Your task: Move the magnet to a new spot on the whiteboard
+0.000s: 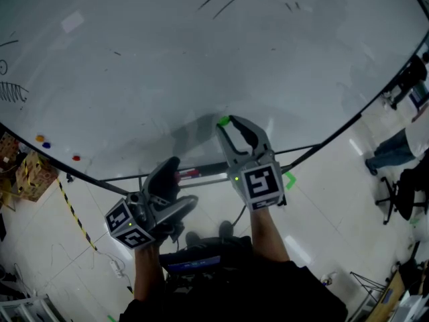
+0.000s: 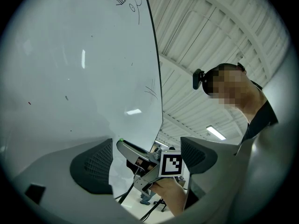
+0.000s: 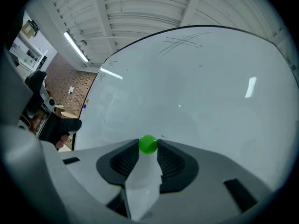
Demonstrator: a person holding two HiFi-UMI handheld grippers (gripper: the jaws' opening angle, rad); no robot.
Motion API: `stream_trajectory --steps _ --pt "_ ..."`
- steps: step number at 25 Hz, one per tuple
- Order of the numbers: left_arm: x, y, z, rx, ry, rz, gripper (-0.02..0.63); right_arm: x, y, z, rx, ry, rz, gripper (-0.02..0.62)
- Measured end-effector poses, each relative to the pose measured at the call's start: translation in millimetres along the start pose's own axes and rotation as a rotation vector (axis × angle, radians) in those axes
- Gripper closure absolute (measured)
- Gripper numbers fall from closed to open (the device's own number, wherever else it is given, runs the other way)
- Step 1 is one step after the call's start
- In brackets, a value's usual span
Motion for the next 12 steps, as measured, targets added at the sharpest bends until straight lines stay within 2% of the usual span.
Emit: stream_trajectory --steps 7,12 --pt "-0.1 -1.0 0.6 0.001 -0.003 0.005 0.160 8.8 -3.8 -1.9 -0.032 0.050 -0.027 0.445" --pt "0.0 -2.3 0.5 0.007 -0.005 0.002 0.160 12.0 -3.4 0.2 -0.094 0.082 0.006 0.445"
Point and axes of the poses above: the fingertips, and each gripper's own axes: x forward along the fingers, z to its left, y out of its underside, the point moved 4 cm from there along -x, backward along the fingers
